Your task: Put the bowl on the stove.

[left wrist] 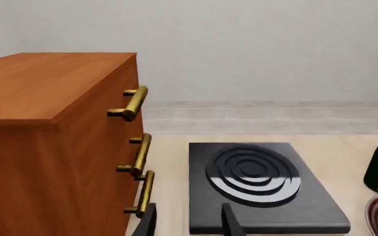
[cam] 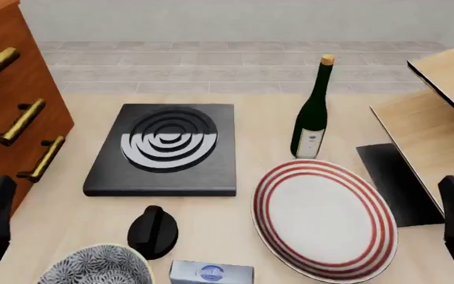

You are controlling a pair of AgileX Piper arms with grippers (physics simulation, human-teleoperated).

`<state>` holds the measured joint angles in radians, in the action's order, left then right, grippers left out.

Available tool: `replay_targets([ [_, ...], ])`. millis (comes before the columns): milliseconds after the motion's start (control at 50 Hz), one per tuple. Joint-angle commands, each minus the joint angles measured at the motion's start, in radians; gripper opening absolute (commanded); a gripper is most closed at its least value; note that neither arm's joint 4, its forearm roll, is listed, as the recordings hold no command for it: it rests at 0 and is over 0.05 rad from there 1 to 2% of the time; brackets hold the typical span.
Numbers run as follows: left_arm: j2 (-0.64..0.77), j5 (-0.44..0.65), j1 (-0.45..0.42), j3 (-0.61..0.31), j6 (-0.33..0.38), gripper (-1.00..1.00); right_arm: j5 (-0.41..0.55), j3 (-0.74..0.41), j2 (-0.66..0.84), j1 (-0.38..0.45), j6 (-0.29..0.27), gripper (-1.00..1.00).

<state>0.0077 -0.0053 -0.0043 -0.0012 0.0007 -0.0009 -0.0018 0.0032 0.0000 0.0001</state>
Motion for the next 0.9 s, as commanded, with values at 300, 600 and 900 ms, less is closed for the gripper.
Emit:
replay_targets([
  [300, -0.007, 0.004, -0.033, -0.005, 0.009, 1.0, 0.0, -0.005, 0.006, 0.0, 0.0, 1.0],
  [600, -0.007, 0.072, -0.203, -0.005, -0.032, 1.0, -0.02, -0.002, 0.023, 0.0, 0.0, 1.0],
  [900, -0.005, 0.196, -0.311, -0.071, -0.052, 1.0, -0.03, 0.001, 0.031, -0.001, 0.0, 1.0],
])
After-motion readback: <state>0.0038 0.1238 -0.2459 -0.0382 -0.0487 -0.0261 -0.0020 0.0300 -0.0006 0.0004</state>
